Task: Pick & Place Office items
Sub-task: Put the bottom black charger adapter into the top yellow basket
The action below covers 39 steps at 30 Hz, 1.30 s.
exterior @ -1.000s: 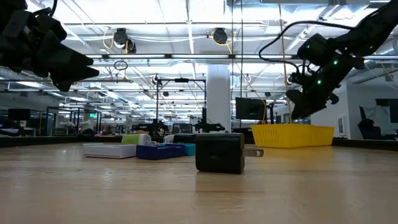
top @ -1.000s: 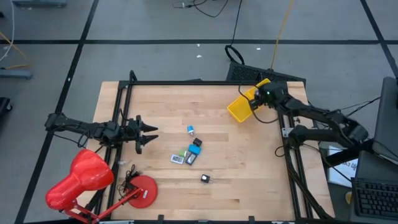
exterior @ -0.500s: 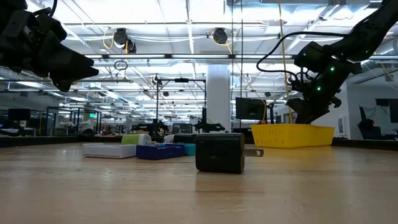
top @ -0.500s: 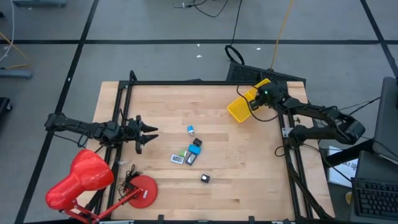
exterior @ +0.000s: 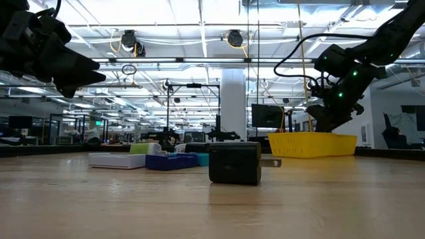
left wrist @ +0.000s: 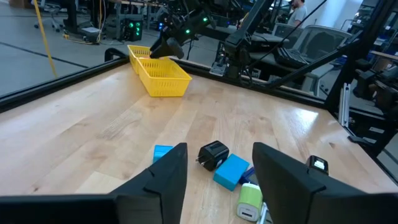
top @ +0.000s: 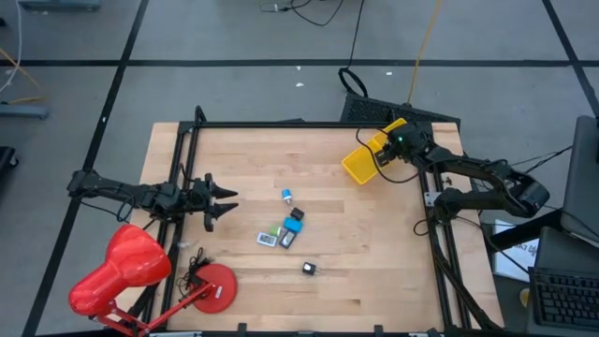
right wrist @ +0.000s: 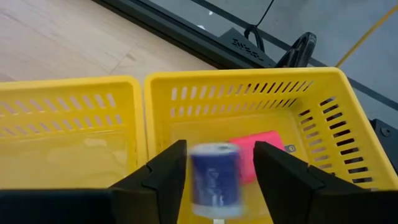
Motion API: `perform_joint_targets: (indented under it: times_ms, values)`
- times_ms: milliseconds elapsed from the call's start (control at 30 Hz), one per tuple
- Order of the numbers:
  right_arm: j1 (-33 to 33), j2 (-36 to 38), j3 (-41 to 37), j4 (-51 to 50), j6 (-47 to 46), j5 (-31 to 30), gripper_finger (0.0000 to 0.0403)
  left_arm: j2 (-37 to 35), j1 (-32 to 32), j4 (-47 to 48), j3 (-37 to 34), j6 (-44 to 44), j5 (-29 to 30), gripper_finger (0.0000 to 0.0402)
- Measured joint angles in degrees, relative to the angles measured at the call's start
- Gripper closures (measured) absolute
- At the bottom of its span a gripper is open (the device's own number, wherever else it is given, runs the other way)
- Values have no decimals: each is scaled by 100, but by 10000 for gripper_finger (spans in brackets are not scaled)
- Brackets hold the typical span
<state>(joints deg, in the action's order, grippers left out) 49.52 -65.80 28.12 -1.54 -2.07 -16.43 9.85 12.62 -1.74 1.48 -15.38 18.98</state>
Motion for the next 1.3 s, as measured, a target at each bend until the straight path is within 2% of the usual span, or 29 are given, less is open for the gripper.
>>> perform_joint_targets:
  times_ms: [367, 700, 800, 1167, 1300]
  values:
    - [-79, 2, 0, 214, 472, 16, 227, 1, 0, -1, 0, 1, 0, 189]
    - [-650, 2, 0, 778, 728, 47, 237, 2, 2, -2, -2, 0, 0, 187]
    - [-850, 2, 0, 1003, 719, 489, 238, 0, 1, -2, -2, 9, 0, 187]
    - [-1646, 2, 0, 1779, 287, 2915, 237, 0, 2, -2, -2, 7, 0, 187]
    - [-1984, 2, -2, 1944, 293, 3561, 238, 0, 0, -2, -2, 6, 0, 188]
